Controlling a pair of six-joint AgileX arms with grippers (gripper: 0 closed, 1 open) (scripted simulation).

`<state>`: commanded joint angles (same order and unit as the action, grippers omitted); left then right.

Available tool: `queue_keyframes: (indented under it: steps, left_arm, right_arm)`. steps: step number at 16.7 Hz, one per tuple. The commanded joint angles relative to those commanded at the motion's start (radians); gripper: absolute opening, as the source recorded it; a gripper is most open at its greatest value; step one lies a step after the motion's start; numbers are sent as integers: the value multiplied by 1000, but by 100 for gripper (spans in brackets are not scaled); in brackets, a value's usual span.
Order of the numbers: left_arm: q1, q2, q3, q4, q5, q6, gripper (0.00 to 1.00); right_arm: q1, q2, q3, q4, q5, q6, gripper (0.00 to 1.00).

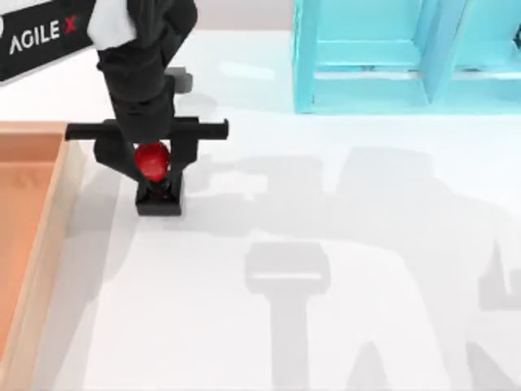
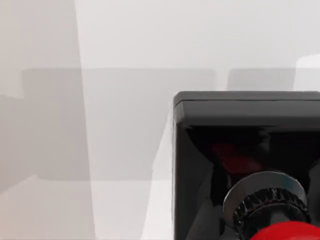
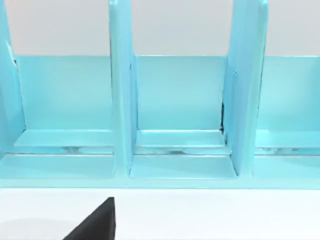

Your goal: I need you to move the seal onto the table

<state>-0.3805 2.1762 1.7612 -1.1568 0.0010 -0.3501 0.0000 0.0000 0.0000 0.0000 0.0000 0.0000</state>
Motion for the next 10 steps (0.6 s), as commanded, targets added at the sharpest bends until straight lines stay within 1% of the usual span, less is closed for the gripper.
queue_keyframes:
  steps: [3,7,10]
  left_arm:
    - [-1,15,-52,68,0,-2,0]
    - [-1,15,-54,71,0,-2,0]
    - [-1,15,-54,71,0,-2,23]
  right_arm:
    - [0,0,0,0,0,0,100]
    - [0,0,0,0,0,0,100]
    - [0,0,0,0,0,0,100]
